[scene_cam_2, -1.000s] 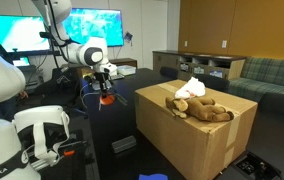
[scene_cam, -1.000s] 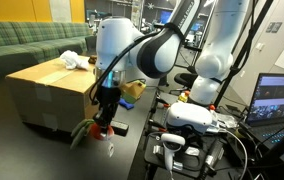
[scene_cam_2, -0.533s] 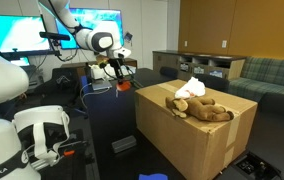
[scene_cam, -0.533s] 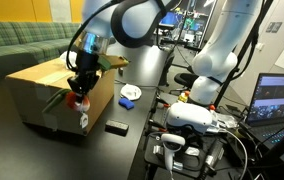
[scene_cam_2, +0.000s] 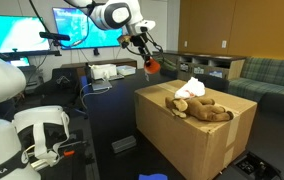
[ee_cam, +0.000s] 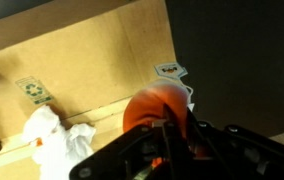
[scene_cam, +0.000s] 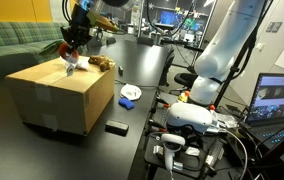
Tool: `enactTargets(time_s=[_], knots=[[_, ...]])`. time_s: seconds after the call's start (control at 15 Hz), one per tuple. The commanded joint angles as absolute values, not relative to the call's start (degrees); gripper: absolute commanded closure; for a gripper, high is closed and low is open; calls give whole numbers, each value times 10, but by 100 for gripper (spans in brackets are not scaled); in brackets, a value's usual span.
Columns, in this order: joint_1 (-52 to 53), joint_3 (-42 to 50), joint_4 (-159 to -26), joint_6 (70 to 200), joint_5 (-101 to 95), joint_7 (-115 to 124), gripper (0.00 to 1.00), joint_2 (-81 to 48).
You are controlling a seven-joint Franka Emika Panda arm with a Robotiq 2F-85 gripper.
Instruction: Put the white towel on the table, the moose on the box, the blue sponge on the table, the white cloth on the box, the duster on the table, lastly, the turnip plushie on the box
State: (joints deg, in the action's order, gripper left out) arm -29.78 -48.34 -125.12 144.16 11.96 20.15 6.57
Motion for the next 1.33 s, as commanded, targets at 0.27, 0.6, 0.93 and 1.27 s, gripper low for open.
enactTargets(time_s=[0.27,0.6,0.93,1.27], knots=[[-45,-223,-1203,1427,79,157,97,-36],[52,-164,-1174,1421,68,159,97,-110],[96,-118,-1148,1419,44,182,97,-140],[116,-79,-1142,1421,-9,232,97,-131]])
